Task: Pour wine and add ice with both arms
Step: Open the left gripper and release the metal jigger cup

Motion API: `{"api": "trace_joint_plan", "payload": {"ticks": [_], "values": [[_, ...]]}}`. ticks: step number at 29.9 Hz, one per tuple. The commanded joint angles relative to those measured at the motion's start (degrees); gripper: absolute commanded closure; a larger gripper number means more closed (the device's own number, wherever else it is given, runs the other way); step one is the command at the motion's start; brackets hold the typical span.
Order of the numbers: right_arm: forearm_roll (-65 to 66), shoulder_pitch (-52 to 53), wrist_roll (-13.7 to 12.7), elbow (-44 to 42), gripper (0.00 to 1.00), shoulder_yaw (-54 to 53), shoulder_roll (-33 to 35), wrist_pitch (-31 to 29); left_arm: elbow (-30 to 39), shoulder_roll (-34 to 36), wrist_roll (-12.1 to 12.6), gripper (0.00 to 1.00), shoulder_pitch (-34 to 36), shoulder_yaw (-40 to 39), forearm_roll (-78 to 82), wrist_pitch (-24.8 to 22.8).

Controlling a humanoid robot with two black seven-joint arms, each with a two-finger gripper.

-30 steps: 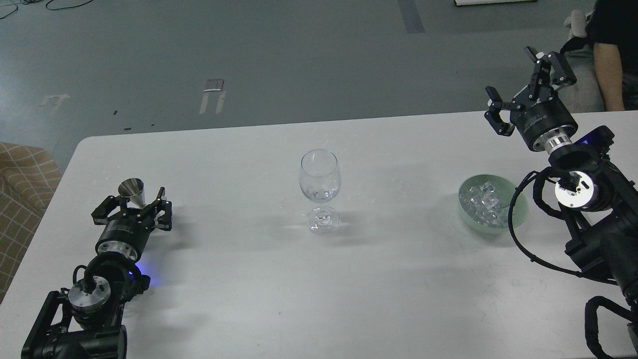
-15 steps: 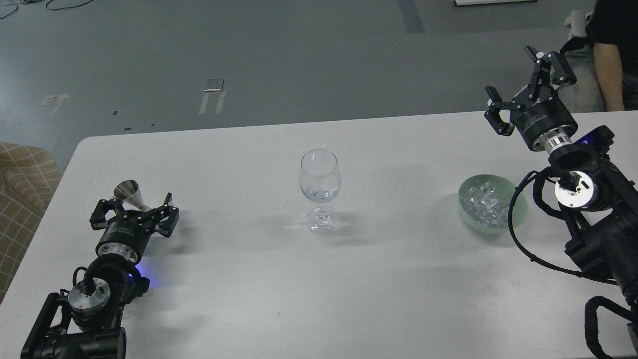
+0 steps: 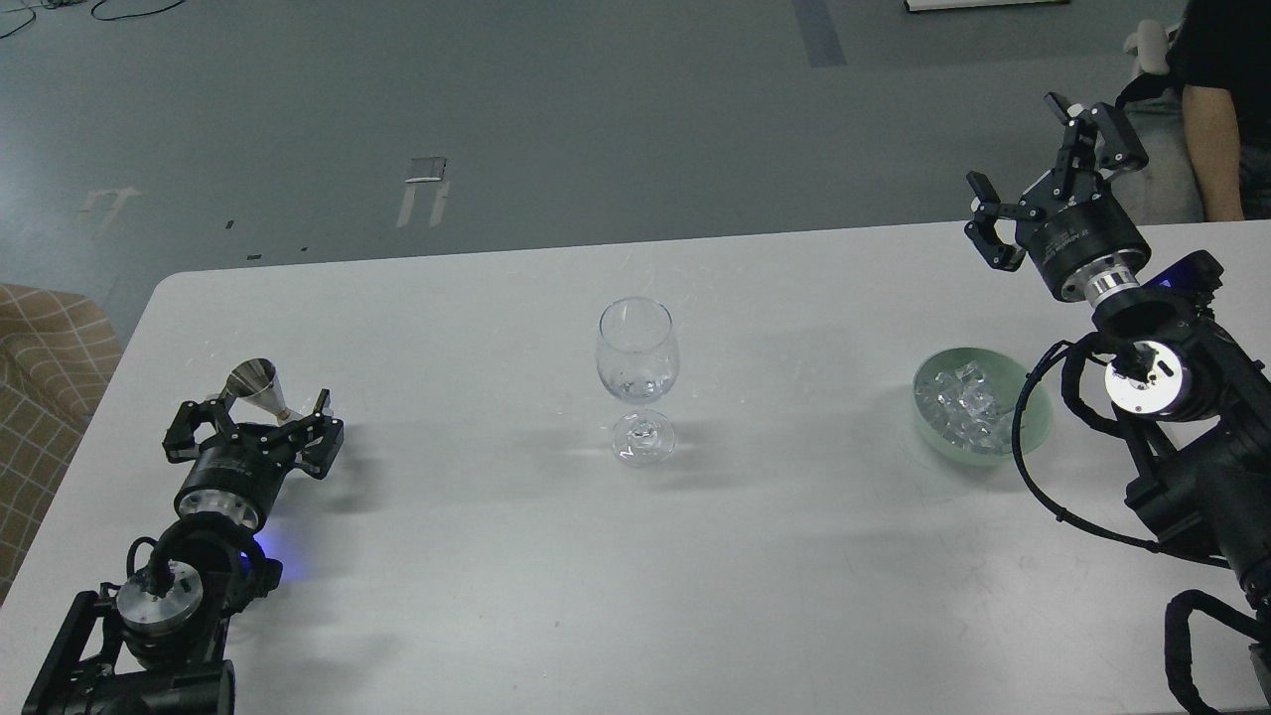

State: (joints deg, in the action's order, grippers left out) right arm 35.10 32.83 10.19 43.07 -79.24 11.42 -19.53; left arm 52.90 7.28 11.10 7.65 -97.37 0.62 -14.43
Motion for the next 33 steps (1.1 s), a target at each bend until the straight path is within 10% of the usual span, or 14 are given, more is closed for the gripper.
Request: {"api": "trace_joint_plan", "payload": {"ticks": [1, 33], "values": [[-0.03, 0.04, 0.01, 0.00, 0.00, -0.03, 0.00, 0.02, 0.10, 0.45, 0.15, 0.04, -0.61, -0.10, 0.00, 0.01], [0.06, 0.04, 0.01, 0.00, 0.00, -0.12, 0.00, 0.02, 10.11, 2.65, 2.87, 0.04, -10.80, -2.12, -0.79, -0.08]]}}
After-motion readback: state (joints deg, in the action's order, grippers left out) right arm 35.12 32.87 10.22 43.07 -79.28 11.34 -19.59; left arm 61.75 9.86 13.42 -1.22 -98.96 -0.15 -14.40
